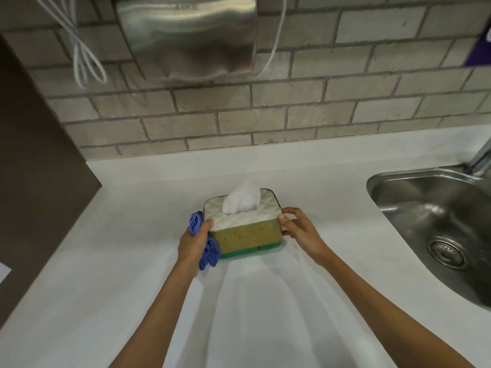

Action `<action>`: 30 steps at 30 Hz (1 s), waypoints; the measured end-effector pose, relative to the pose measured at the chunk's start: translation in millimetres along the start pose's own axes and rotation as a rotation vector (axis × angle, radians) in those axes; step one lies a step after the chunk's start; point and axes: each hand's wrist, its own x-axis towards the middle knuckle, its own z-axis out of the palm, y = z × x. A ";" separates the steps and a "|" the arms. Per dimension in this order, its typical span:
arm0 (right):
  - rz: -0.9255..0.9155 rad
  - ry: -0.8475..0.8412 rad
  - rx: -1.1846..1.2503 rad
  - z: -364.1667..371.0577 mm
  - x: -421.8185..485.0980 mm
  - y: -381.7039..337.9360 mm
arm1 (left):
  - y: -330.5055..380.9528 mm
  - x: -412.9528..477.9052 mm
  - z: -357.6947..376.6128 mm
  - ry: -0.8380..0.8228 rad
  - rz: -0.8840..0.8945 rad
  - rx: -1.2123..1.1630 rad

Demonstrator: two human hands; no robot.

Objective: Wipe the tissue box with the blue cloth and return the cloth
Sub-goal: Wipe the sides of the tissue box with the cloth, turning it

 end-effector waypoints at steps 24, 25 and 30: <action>-0.309 -0.359 -0.595 -45.0 18.2 -16.3 | 57.4 17.7 15.6 0.079 0.005 0.432; -0.347 -0.370 -0.634 -44.0 20.1 -14.1 | 56.0 19.8 16.6 0.078 0.012 0.431; -0.423 -0.267 -0.633 -40.5 34.2 -10.1 | 47.9 11.7 23.6 0.148 0.100 0.413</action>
